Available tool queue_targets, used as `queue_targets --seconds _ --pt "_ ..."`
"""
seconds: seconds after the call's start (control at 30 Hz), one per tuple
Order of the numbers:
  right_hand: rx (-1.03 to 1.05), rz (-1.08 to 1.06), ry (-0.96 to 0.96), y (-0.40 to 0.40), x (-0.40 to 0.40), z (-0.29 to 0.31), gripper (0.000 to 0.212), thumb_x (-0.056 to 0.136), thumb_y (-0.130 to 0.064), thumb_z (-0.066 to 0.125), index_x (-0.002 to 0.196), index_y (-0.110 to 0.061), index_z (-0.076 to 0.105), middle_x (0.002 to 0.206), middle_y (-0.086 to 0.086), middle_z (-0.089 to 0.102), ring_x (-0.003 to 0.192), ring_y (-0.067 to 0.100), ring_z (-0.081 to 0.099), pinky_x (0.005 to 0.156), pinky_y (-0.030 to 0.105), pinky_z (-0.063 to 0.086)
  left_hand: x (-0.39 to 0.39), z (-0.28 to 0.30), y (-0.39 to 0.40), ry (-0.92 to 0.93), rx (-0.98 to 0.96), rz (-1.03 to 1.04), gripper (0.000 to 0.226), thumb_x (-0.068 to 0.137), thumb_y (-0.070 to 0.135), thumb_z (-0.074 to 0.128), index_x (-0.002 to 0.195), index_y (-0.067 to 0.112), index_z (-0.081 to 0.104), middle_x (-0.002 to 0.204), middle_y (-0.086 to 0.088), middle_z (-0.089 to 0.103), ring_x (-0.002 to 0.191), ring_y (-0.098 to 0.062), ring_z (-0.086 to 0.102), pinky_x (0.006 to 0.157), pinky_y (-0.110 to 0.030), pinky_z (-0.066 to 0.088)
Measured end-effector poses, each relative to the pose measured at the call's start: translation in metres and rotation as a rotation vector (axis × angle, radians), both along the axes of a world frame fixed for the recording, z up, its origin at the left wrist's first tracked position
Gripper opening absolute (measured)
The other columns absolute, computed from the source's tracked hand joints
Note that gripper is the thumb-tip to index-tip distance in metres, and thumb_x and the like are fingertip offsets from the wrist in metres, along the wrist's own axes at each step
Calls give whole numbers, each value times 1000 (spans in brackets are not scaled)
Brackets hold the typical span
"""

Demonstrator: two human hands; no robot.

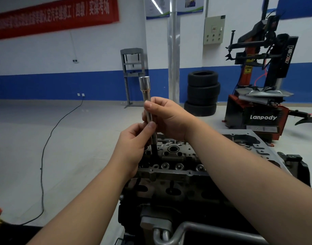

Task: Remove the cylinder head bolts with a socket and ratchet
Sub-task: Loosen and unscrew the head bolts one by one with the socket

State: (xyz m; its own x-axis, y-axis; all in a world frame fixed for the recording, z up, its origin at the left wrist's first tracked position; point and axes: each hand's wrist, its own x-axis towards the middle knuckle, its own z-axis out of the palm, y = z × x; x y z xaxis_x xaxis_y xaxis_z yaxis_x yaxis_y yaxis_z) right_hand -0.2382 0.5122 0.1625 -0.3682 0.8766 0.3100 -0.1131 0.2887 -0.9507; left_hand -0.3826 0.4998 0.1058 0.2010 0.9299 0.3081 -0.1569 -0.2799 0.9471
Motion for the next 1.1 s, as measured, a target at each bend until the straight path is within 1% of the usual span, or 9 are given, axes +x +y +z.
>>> queue_targets --seconds 0.1,0.2,0.3,0.47,0.6,0.7,0.77,0.93,1.1 --pt "-4 19 -12 -1 3 1 21 95 -32 60 84 -14 59 84 3 66 71 15 61 71 32 48 0 0 1 74 -11 -59 41 100 49 48 106 17 74 96 -2 79 93 -10 75 86 -33 52" --pt "-53 88 -23 -3 6 2 28 101 -36 52 95 -11 62 89 2 68 68 10 63 62 24 52 -3 -2 3 68 -3 -106 41 108 38 42 107 13 74 103 -7 79 100 -18 75 89 -34 51" --pt "-112 136 -12 -3 6 2 34 101 -41 48 101 -12 64 93 1 70 75 11 66 63 24 54 -6 -2 3 -40 -19 -107 40 100 43 49 94 17 79 96 -11 78 93 -22 74 83 -34 54" --pt "-98 96 -23 -2 5 1 33 98 -44 50 106 -15 64 91 -1 67 86 17 62 85 37 47 -2 -1 3 -61 -4 -79 36 81 46 61 92 15 75 85 -6 77 80 -17 73 77 -32 56" --pt "-48 53 2 -1 4 1 24 93 -38 55 92 -14 56 83 1 63 76 16 59 79 36 47 -2 -2 4 -54 12 -71 34 77 48 66 93 19 75 90 -7 77 84 -19 72 81 -36 56" --pt "-62 100 -10 -2 5 2 31 101 -41 48 99 -12 58 88 2 65 74 13 61 72 31 50 -5 -2 5 -6 -14 -123 30 90 54 65 92 29 81 100 -7 79 97 -21 73 94 -43 52" --pt "-104 119 -9 -3 5 2 36 103 -44 43 103 -12 59 89 1 66 69 11 60 66 28 46 -6 -2 6 13 -27 -148 31 92 51 58 90 32 82 100 -5 79 98 -20 73 94 -42 50" --pt "-121 102 -3 -3 3 2 36 101 -47 44 106 -14 60 87 -1 66 79 15 62 73 34 44 -6 -1 7 0 -24 -168 27 92 50 63 91 32 83 95 -3 79 93 -16 75 91 -40 49" --pt "-58 58 44 -3 -2 1 24 99 -37 53 92 -14 52 81 3 63 78 22 59 76 36 45 -2 0 3 -33 -5 -129 28 78 48 68 95 29 81 101 -12 78 104 -32 73 107 -59 48"
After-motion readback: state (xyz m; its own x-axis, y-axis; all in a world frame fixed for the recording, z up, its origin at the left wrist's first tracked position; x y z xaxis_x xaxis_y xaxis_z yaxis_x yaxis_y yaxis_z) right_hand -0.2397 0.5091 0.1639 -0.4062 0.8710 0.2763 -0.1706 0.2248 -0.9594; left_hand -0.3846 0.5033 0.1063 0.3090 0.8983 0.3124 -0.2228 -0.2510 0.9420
